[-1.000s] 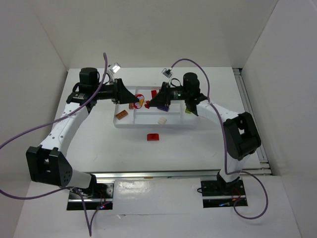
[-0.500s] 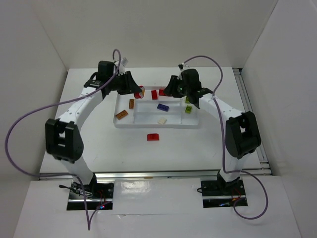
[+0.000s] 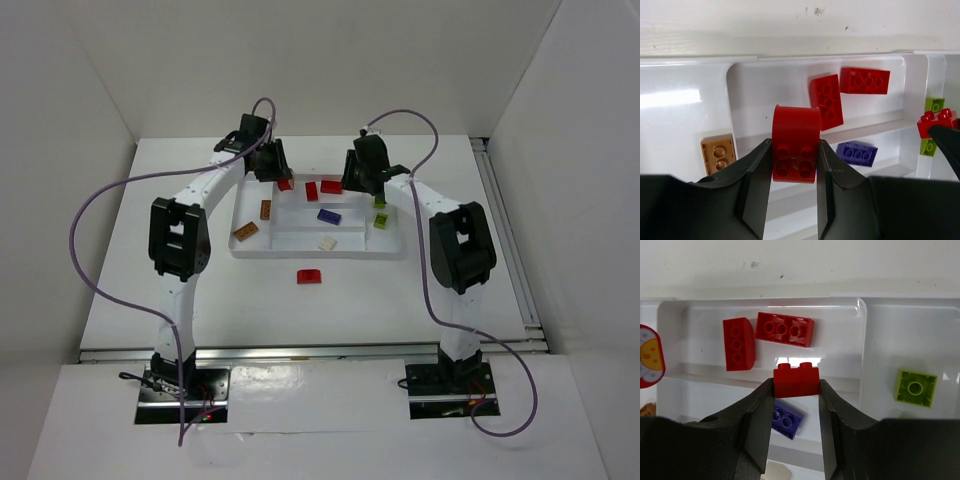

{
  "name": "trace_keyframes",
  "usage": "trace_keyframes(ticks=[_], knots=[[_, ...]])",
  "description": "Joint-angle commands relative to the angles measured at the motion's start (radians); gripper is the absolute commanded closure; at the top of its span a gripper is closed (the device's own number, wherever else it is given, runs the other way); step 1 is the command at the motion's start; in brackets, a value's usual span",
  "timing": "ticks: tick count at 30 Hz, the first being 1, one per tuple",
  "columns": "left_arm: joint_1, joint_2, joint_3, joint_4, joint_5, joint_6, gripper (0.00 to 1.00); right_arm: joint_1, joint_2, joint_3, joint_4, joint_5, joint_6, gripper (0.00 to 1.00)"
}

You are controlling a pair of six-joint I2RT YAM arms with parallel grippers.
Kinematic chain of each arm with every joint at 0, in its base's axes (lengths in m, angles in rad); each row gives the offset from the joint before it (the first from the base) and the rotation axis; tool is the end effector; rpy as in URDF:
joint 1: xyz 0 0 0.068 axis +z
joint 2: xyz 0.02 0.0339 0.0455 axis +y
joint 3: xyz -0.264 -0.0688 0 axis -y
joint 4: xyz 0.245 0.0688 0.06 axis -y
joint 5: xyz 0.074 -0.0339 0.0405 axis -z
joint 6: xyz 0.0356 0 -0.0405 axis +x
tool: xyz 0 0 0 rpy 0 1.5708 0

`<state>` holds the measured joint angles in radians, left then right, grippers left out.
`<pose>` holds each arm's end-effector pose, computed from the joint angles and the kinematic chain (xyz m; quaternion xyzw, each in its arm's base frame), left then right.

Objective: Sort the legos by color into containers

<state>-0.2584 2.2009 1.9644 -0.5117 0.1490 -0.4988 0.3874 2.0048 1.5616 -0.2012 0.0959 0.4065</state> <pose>0.4896 -0.1349 0.2534 -0.0801 0.9110 -0.2108 0.3452 0.4323 0.1727 0.2364 0.0299 0.8934 0.1330 0.4282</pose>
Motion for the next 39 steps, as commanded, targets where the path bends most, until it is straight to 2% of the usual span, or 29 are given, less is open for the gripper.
trace_keyframes(ticks=[1,7,9,10,12,13,16,17,20,24,26,31,35,39], knots=[[-0.012,0.028,0.073,-0.030,-0.046,0.026,1.00,-0.012,0.014,0.058,-0.011,0.063,-0.009,0.89],[-0.012,0.065,0.105,-0.040,-0.034,0.048,1.00,-0.021,0.028,0.035,0.031,0.093,0.000,0.84],[-0.012,0.065,0.114,-0.040,-0.034,0.048,0.94,-0.021,0.043,0.054,0.031,0.093,0.009,0.83],[-0.012,0.065,0.114,-0.040,-0.034,0.048,0.84,-0.021,0.055,0.054,0.031,0.093,0.009,0.80],[-0.012,0.074,0.123,-0.040,-0.043,0.048,0.72,-0.021,0.078,0.081,0.020,0.077,0.009,0.74],[-0.012,0.074,0.123,-0.050,-0.054,0.048,0.58,-0.021,0.098,0.092,0.011,0.068,0.009,0.66],[-0.012,0.074,0.123,-0.050,-0.054,0.048,0.30,-0.021,0.112,0.114,0.011,0.068,0.009,0.48],[-0.012,0.074,0.123,-0.050,-0.054,0.048,0.23,-0.021,0.121,0.123,0.011,0.068,0.009,0.34],[-0.012,0.065,0.123,-0.050,-0.054,0.057,0.10,-0.021,0.111,0.133,0.002,0.059,0.009,0.23],[-0.021,0.052,0.123,-0.050,-0.054,0.057,0.09,-0.021,0.036,0.075,0.020,0.059,0.000,0.23],[-0.030,0.010,0.114,-0.059,-0.054,0.057,0.09,-0.021,-0.041,0.036,0.031,0.045,0.000,0.28],[-0.039,-0.125,0.054,-0.059,-0.054,0.034,0.10,0.025,-0.222,-0.194,0.068,0.011,-0.011,0.31],[-0.039,-0.272,-0.048,-0.036,-0.074,-0.006,0.11,0.135,-0.371,-0.362,0.057,-0.015,-0.034,0.25],[-0.048,-0.398,-0.171,-0.001,-0.097,-0.026,0.14,0.270,-0.422,-0.468,0.020,-0.033,-0.069,0.13]])
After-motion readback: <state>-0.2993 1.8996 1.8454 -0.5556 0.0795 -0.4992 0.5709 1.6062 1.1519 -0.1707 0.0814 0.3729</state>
